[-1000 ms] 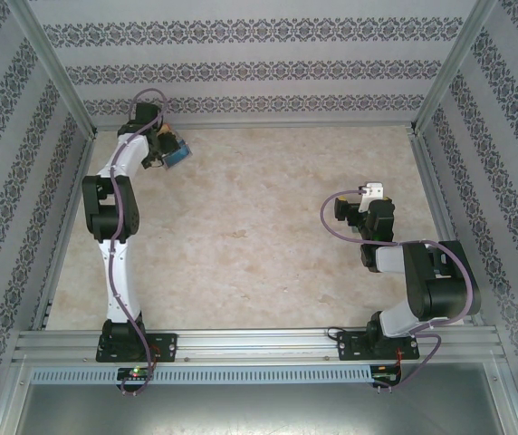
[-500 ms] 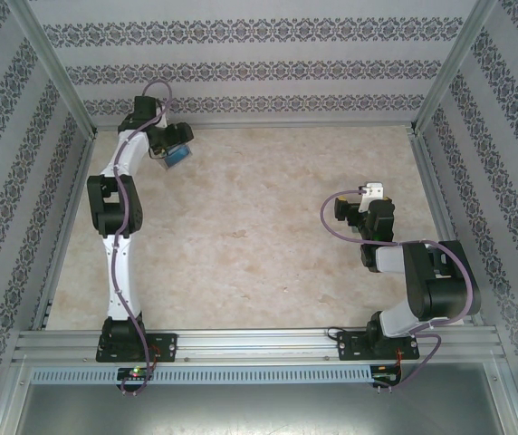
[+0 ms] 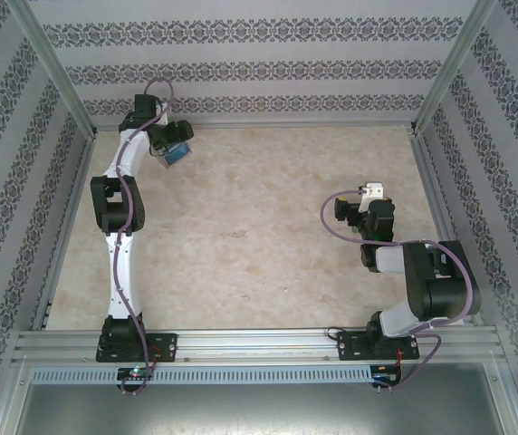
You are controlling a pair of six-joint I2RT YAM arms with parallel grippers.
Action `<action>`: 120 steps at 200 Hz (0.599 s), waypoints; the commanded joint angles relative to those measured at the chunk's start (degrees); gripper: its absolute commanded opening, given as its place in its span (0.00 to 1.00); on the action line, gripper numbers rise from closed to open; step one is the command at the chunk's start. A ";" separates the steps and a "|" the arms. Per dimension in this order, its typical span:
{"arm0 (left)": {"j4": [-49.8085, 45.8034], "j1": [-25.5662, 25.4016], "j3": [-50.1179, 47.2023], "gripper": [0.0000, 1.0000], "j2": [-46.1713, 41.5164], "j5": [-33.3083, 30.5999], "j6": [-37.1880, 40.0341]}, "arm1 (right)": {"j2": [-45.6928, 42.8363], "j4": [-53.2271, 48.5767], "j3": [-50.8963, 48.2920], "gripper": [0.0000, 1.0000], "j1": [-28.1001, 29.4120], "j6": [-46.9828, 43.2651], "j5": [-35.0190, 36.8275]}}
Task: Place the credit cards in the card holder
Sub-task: Move the storage box to the center of the table.
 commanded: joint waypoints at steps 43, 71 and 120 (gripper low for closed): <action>-1.16 -2.96 -19.26 0.78 -7.50 7.46 -9.90 | -0.82 1.13 0.59 0.98 0.26 -0.56 -0.31; -1.59 -6.28 -24.12 0.78 -11.68 4.08 -11.58 | -0.82 1.21 0.58 0.98 0.22 -0.50 -0.32; -1.54 -15.08 -33.30 0.78 -18.90 3.56 -13.49 | -0.85 1.97 0.15 0.98 0.83 -0.91 0.90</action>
